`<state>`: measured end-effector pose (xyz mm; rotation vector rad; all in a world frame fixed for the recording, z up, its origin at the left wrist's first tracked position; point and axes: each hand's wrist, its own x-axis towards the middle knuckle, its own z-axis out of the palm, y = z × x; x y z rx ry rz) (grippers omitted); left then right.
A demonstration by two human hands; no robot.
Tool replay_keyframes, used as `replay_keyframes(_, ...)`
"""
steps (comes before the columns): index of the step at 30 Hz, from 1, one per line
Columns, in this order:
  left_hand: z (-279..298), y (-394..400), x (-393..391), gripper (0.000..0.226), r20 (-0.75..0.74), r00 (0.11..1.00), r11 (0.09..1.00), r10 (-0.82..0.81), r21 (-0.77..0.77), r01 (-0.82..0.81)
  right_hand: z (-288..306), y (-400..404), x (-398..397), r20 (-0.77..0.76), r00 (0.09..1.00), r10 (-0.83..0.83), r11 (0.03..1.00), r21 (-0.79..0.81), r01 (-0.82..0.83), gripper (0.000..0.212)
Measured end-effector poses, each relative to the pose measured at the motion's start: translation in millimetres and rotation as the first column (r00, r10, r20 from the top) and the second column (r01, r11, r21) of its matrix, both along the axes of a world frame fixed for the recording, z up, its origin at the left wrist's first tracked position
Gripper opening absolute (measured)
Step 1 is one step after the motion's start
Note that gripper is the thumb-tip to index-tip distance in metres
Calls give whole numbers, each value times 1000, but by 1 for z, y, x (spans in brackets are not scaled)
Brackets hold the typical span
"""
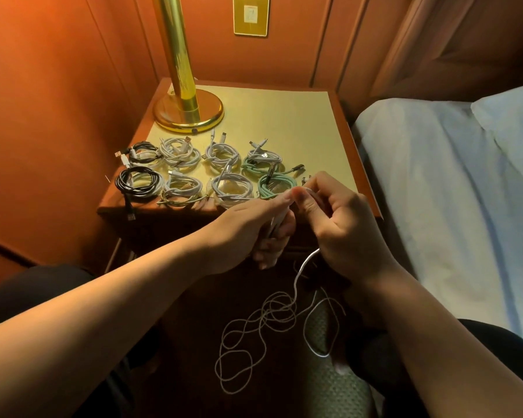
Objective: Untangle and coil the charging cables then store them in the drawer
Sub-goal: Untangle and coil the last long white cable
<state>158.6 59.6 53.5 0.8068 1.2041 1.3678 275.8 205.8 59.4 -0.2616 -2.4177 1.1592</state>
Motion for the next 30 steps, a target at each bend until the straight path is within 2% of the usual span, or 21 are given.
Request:
replay_keyframes(5, 2, 4, 6, 52, 298, 955, 1000, 14, 11, -18, -25, -5, -18, 90, 996, 10, 945, -326, 20, 42)
replay_keyframes(8, 5, 4, 5, 48, 477, 873, 990, 98, 42, -134, -39, -19, -28, 159, 986, 53, 837, -546, 43, 41)
replay_keyframes(11, 7, 4, -4, 48, 620, 747, 947, 241, 18, -320, -43, -32, -30, 241, 958, 153, 801, -598, 23, 41)
replay_keyframes(13, 9, 6, -13, 48, 626, 684, 885, 375, -21, -465, -40, -40, -26, 319, 922, 220, 792, -610, 22, 47)
replay_keyframes(15, 11, 7, -22, 49, 529, 669, 802, 522, -39, -596, -34, -47, -21, 415, 861, 295, 789, -614, 26, 54)
replay_keyframes(17, 12, 5, -32, 51, 395, 673, 741, 625, -30, -671, -24, -54, -14, 484, 806, 340, 825, -565, -8, 56)
replay_keyframes(19, 11, 1, -39, 53, 226, 731, 747, 644, 23, -665, -9, -58, -7, 503, 785, 361, 858, -510, -68, 56)
replay_keyframes(21, 9, -3, -40, 53, -10, 804, 801, 595, 96, -592, 5, -60, 1, 451, 790, 416, 837, -528, -139, 55)
replay_keyframes(23, 4, -6, -37, 51, -200, 836, 859, 511, 110, -499, 16, -60, 8, 350, 832, 430, 835, -503, -221, 52)
replay_keyframes(27, -4, -8, -25, 59, -503, 809, 945, 304, 52, -323, 17, -50, 14, 152, 952, 266, 944, -241, -226, 37)
replay_keyframes(28, -5, -8, -20, 60, -533, 806, 961, 256, 48, -274, 17, -47, 14, 112, 966, 233, 964, -158, -214, 35)
replay_keyframes(30, -7, -6, -9, 62, -470, 860, 980, 200, 73, -188, 14, -37, 13, 54, 983, 175, 983, 47, -178, 30)
